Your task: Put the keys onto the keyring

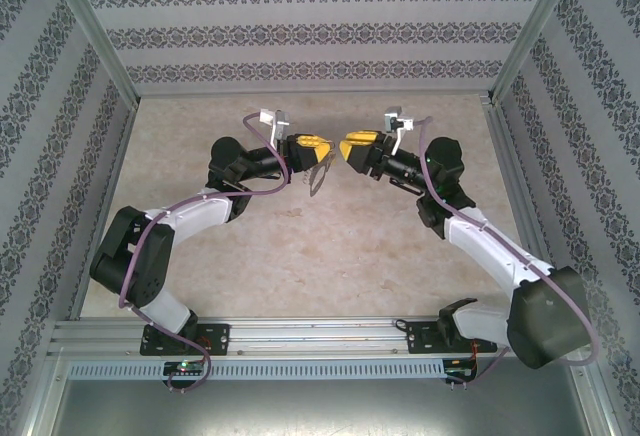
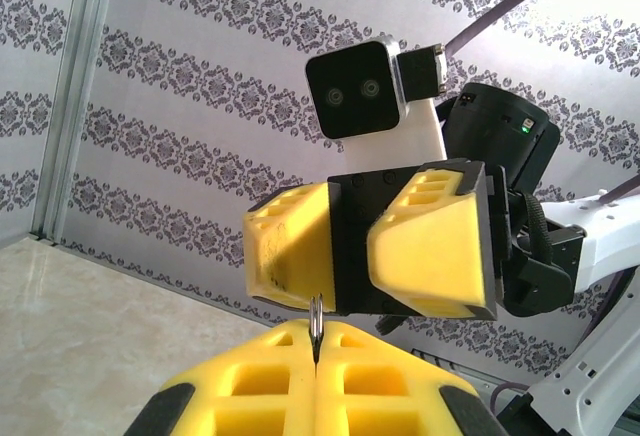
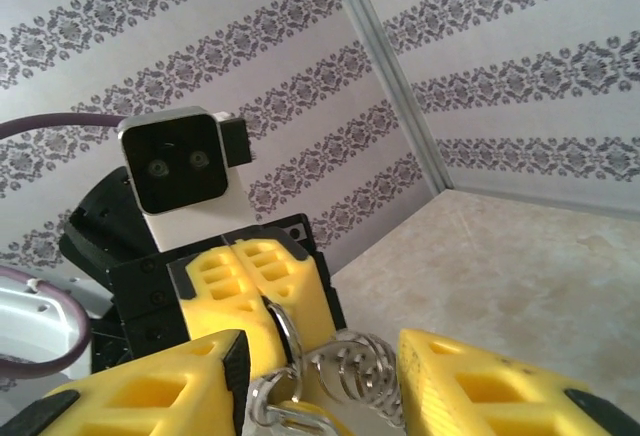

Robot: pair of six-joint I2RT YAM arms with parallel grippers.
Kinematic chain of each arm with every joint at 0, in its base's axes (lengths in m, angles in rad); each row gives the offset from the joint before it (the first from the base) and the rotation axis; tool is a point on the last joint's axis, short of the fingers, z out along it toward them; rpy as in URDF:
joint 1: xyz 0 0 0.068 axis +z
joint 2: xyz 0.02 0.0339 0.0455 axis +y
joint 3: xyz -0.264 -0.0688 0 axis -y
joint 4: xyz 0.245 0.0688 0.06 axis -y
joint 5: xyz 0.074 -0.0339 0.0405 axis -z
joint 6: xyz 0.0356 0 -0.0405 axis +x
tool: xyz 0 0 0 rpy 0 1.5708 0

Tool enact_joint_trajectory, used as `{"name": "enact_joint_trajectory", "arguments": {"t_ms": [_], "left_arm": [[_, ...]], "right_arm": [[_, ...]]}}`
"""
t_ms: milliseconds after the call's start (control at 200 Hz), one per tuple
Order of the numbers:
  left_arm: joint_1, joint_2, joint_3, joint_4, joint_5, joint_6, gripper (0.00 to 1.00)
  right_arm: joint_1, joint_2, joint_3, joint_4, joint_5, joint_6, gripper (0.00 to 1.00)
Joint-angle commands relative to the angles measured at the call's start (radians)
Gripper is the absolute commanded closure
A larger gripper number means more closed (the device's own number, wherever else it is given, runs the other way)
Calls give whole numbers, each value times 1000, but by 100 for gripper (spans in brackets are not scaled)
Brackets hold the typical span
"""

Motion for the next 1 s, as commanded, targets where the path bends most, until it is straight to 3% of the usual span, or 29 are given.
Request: {"name": "enact_joint_trajectory", "arguments": {"t_ms": [0, 215, 590, 799, 994], "left_arm": [[-12, 4, 10, 83, 4, -19, 100], [-14, 4, 8, 83, 2, -21, 100], [-17, 4, 11, 80, 2, -20, 100], [-20, 3, 10, 77, 5, -19, 100], [-21, 4, 11, 71, 9, -17, 100]], "right_arm": [[19, 20, 40, 68, -42, 19, 58], [29, 48, 51, 94, -56, 18, 69], [30, 72, 38, 107, -79, 24, 71], [29, 76, 39, 110, -83, 21, 85], [28, 84, 46, 115, -109, 24, 92]]}}
